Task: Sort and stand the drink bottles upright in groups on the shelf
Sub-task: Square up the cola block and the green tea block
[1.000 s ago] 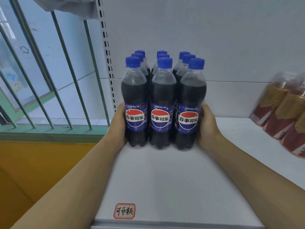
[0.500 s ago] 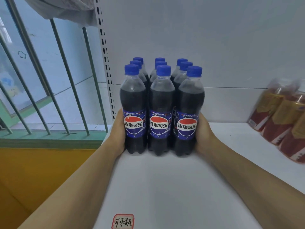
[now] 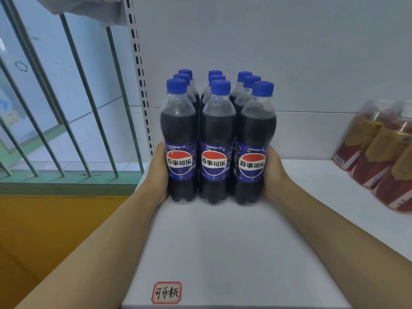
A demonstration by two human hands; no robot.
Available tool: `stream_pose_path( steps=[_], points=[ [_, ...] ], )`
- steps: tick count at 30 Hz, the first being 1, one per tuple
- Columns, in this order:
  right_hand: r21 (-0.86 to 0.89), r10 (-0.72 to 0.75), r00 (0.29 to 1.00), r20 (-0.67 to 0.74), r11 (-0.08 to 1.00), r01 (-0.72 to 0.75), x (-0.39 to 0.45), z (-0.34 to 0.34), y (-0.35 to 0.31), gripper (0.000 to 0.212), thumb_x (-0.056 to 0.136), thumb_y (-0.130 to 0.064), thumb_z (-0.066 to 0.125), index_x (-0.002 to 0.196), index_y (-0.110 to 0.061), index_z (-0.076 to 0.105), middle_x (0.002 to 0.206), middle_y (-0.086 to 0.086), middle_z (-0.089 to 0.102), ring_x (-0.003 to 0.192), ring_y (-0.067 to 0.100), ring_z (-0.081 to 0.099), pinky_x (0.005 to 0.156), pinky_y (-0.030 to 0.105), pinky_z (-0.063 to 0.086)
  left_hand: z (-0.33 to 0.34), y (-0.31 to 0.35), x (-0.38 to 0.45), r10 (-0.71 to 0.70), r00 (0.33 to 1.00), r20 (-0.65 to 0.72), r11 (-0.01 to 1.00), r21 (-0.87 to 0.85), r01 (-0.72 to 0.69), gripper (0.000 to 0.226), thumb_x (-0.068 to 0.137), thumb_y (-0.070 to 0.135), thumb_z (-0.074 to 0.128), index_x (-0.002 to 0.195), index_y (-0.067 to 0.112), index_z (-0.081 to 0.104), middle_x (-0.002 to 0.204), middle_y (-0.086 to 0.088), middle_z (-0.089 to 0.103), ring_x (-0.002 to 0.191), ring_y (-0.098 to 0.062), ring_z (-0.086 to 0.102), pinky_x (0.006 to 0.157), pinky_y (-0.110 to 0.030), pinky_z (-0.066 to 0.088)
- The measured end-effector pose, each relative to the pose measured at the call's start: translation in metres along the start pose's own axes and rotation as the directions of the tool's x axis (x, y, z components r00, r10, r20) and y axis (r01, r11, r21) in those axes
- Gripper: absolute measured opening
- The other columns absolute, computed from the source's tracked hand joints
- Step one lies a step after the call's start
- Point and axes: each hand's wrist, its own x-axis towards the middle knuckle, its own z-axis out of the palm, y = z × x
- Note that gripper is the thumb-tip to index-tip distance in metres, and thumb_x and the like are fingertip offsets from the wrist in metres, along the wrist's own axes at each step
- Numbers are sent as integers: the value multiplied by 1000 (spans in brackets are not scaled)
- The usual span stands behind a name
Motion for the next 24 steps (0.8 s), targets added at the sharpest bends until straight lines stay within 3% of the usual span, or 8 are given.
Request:
stream_pose_path(
  steps=[6,8,10,12,14,17,19,24],
  points=[
    [-50,-59,998,18,997,60,-7,3,-3,63,103,-51,35,70,-25,82,82,0,78,72,13,75,60,25,59,3,2,-2,-9,996,-84,998,58,13,50,96,63,42,78,36,80,88,4,80,76,-11,77,61,-28,60],
    [-88,-99,995,2,991,99,-12,2,-11,55,106,-48,31,102,-25,81,108,1,78,100,17,73,84,32,60,7,10,-7,5,995,-104,996,91,4,50,101,64,37,101,33,77,102,3,80,89,-13,77,77,-36,62],
    [-130,-151,988,9,980,151,-16,-5,-23,53,107,-51,27,141,-24,58,137,0,64,128,22,59,109,45,46,6,25,-10,76,990,-123,995,79,-67,59,101,66,32,134,28,62,130,1,71,119,-19,68,106,-46,50],
    [-132,-199,977,73,969,207,-20,-12,-36,54,105,-56,30,149,-29,46,142,-2,61,132,22,56,110,46,44,0,42,-13,164,984,-71,979,137,-153,75,89,79,32,150,37,45,144,6,60,134,-16,55,115,-44,37],
    [-172,-215,965,147,956,239,-27,-18,-41,55,96,-62,46,145,-36,48,138,-6,64,128,18,60,103,41,49,-8,53,-16,137,988,66,948,280,-150,81,75,90,40,149,57,34,146,18,55,137,-9,49,115,-39,33],
    [-394,-238,960,149,876,278,-39,-15,-22,80,75,-41,82,144,-32,43,133,-9,65,120,13,64,98,36,52,-17,47,-30,39,981,187,861,492,-128,113,68,71,78,159,45,15,148,16,53,137,-13,52,114,-42,41],
    [-499,-262,955,140,814,296,-41,-9,-1,96,65,-21,95,144,-25,39,131,-5,65,116,13,66,96,35,55,-17,30,-42,13,956,292,781,595,-192,118,58,49,93,155,31,28,137,16,63,123,-7,63,107,-39,52],
    [-533,-329,937,120,775,340,-41,-5,14,100,60,-10,97,142,-22,41,131,-4,66,115,11,67,97,35,56,-11,8,-43,135,966,219,690,679,-250,102,51,34,101,140,28,50,127,14,69,113,-5,66,99,-33,55]
  ],
)
